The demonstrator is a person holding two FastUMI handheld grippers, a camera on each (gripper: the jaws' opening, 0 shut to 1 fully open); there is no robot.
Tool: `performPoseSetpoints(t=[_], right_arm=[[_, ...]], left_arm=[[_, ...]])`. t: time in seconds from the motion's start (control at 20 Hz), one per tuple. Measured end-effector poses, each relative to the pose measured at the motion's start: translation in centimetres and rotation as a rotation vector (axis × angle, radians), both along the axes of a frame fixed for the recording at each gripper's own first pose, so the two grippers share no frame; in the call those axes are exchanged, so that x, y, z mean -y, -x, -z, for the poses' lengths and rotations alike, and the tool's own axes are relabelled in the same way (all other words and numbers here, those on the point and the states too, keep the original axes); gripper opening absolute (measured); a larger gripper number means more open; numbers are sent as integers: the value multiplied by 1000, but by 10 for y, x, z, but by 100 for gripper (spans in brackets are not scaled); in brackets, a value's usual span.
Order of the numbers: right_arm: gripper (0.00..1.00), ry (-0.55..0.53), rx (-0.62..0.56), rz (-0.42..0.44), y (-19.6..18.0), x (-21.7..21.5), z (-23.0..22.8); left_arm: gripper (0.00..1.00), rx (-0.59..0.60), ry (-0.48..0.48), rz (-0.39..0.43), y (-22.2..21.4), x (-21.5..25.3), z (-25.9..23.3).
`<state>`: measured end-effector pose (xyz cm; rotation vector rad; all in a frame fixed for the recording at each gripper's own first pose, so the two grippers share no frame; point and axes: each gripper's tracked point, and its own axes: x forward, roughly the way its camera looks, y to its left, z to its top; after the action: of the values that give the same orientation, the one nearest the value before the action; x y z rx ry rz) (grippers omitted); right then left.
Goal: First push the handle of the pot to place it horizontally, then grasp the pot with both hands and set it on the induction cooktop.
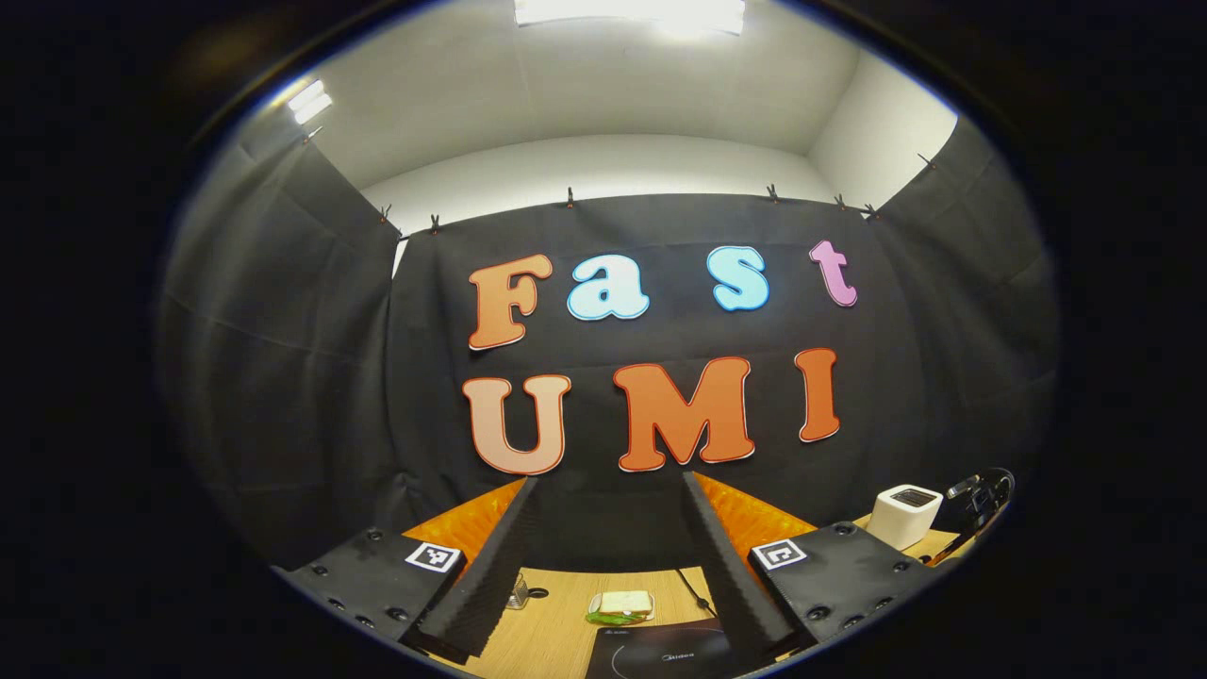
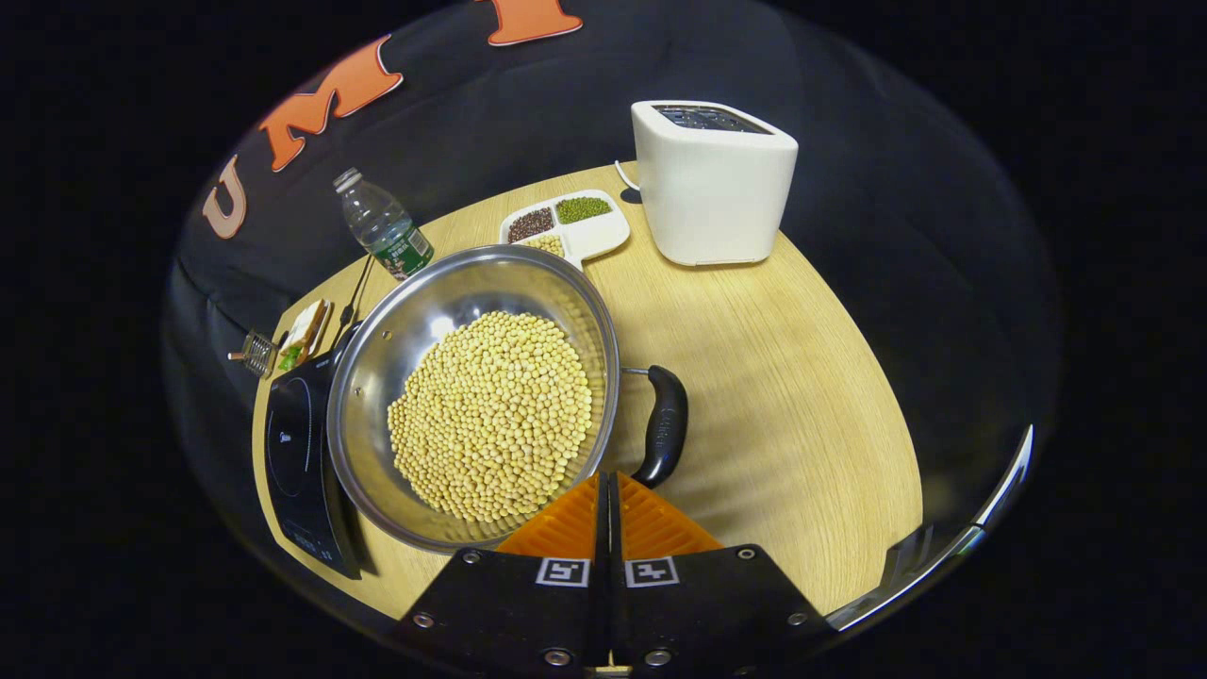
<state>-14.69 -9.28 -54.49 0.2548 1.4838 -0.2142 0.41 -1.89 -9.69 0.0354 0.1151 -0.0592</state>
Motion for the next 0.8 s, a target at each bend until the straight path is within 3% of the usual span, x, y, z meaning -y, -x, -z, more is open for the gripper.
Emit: performPoseSetpoints(t=[0.8], right_arm=[[0, 63, 10, 35, -48, 17, 26]], left_arm=[[99, -130, 17, 63, -4, 17, 55]])
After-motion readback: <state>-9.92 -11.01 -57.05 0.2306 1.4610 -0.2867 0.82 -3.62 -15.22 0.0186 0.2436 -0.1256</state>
